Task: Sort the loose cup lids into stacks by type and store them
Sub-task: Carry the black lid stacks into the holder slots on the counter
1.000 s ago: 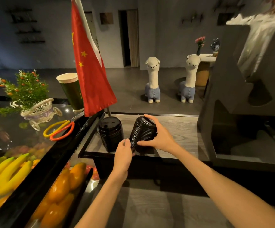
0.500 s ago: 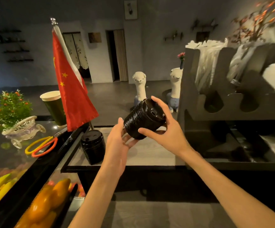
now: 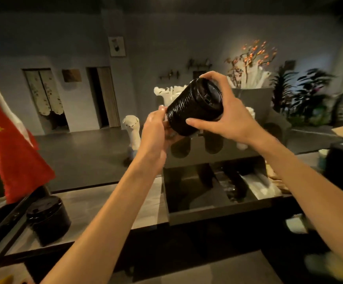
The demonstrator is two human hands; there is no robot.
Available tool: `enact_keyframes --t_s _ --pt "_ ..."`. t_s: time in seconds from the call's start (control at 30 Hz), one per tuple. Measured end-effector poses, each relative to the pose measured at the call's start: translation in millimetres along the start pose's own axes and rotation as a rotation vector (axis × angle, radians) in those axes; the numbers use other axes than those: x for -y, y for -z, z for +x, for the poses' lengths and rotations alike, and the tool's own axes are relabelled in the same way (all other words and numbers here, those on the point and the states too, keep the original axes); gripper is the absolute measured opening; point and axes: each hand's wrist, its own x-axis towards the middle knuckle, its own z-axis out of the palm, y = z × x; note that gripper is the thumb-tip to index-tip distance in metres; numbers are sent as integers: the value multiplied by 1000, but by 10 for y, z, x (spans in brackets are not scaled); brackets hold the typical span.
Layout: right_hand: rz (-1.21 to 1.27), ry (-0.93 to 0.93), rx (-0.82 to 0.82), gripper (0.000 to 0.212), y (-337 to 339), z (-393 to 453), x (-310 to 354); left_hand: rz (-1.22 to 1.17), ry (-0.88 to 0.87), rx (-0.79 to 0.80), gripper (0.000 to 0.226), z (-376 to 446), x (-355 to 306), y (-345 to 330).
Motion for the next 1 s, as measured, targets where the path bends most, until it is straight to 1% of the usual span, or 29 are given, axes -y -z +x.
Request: enact_keyframes --t_s 0.1,0.2,0.37,0.5,0.57,0.63,0.73,0.83,0.9,1.0 --pt "-65 -26 58 92 395 129 -240 -6 68 40 33 82 38 -416" --pt "-94 -64 139 90 624 232 -451 11 122 41 28 131 144 -643" --pt "-135 -113 312 90 792 374 -710 -155 214 -21 29 209 364 -820" --pt "-155 -135 424 89 801 506 -840 -153 221 -59 26 289 526 -869" --pt "-167 -128 447 90 777 581 -883 -74 215 -63 29 371 540 -856" --pt "-184 -117 469 90 759 648 -933 57 203 -57 34 463 491 -829" --pt "-197 -106 506 90 738 694 -1033 317 182 -75 35 571 377 -780" --pt "-208 -87 522 91 689 689 -1106 591 170 -81 43 708 346 -732" --pt "-214 -71 533 91 657 713 -1146 712 161 -52 47 785 327 -729" --pt "-206 -68 562 91 654 773 -1183 914 81 1 50 860 274 -754"
